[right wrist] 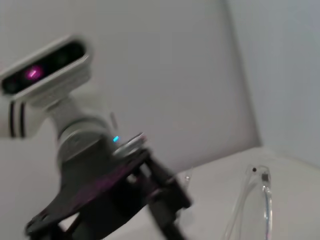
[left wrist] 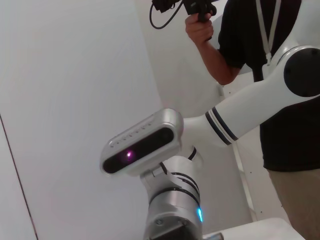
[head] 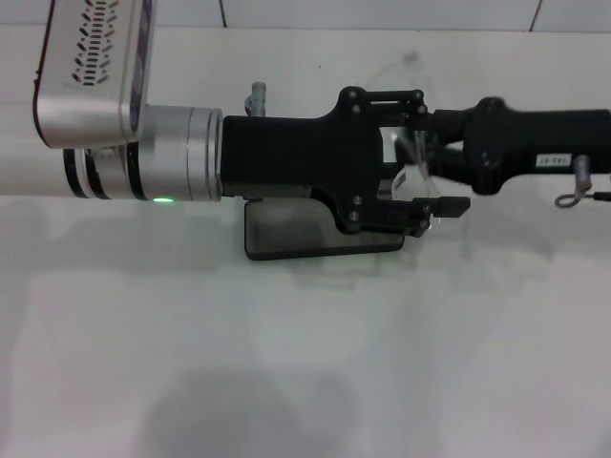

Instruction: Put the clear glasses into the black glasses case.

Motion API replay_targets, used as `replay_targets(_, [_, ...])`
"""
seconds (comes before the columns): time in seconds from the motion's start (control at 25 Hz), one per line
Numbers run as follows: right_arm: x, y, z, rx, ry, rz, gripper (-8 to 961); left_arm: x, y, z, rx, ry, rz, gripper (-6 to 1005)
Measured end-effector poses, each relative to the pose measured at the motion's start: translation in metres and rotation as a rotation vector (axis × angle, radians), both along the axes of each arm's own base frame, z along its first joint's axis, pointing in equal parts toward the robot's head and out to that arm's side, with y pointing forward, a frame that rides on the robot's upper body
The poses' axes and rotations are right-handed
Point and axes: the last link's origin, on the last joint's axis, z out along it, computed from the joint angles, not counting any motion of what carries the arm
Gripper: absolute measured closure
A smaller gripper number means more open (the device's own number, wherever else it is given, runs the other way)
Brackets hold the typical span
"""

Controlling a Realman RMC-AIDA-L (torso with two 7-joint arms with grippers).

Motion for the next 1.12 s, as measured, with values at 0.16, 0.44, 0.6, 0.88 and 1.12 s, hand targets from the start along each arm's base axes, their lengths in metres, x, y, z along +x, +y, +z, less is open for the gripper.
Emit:
replay_targets(0.16, [-0.001, -0.003, -0.004, -0.019, -0.026, 0.023, 800, -0.002, -0.001, 0.000, 0.000, 0.000, 0.005, 297])
replay_targets(0.44, [0.000, -0.009, -0.004, -0.045, -0.024, 0.041, 799, -0.002, -0.001, 0.000, -0.003, -0.001, 0.011, 297])
replay_targets(0.6, [-0.002, -0.013, -0.009, -0.082, -0.047, 0.064, 799, -0.002, -0.001, 0.000, -0.001, -0.002, 0.009, 297])
replay_targets(0.88, [-0.002, -0.021, -0.015, -0.151, -0.090, 0.099, 798, -0.002, -0.001, 0.000, 0.002, -0.002, 0.005, 297])
replay_targets(1.12, [-0.001, -0.024, -0.011, -0.169, -0.079, 0.105, 797, -0.002, -0.002, 0.000, -0.001, -0.005, 0.000, 297])
